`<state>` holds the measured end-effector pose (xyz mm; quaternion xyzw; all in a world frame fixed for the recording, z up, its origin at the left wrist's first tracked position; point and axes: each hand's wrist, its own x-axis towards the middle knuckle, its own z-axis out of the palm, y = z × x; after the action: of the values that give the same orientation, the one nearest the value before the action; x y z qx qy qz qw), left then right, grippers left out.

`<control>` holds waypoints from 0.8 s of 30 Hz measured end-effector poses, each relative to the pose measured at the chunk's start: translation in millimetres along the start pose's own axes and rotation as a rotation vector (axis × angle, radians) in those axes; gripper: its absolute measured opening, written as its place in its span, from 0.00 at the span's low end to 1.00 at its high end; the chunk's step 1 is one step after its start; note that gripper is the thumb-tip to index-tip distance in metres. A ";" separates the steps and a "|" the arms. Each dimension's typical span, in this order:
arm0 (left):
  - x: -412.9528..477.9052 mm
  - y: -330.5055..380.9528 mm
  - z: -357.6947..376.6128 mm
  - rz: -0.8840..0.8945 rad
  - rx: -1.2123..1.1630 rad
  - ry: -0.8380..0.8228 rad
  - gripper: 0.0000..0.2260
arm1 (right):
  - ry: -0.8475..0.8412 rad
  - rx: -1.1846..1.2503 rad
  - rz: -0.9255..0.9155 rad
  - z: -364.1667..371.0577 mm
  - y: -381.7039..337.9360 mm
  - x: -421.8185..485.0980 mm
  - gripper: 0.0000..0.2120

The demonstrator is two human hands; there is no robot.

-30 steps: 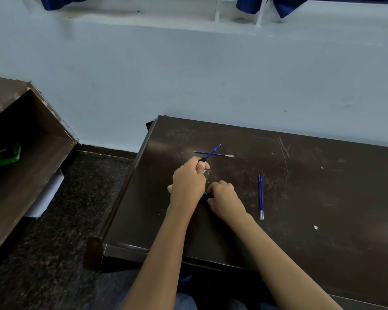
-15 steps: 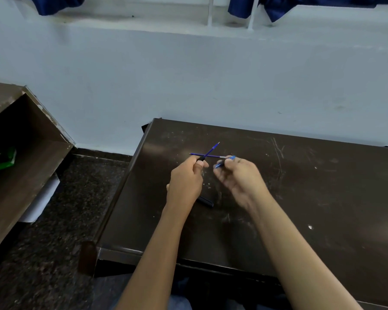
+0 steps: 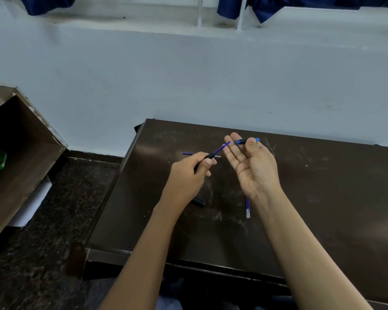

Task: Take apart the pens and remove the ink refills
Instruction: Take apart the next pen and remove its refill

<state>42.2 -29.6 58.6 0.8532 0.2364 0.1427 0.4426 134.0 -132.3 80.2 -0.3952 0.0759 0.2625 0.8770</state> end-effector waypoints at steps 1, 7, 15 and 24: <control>-0.2 0.0 0.8 0.004 0.005 0.000 0.12 | -0.003 -0.006 -0.005 -0.2 -0.9 -0.3 0.06; -0.4 1.8 1.5 -0.001 0.009 -0.011 0.13 | -0.027 -0.081 -0.053 0.2 -1.3 -1.8 0.09; -4.5 9.2 9.9 0.038 0.019 -0.044 0.13 | 0.023 -0.153 -0.093 -7.0 -13.2 -10.9 0.14; -3.0 8.6 6.7 0.039 0.010 -0.038 0.12 | 0.043 -0.089 -0.113 -2.0 -5.1 -11.6 0.15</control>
<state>45.1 -40.0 61.8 0.8624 0.2119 0.1340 0.4398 127.0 -141.2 86.1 -0.4432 0.0607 0.2069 0.8701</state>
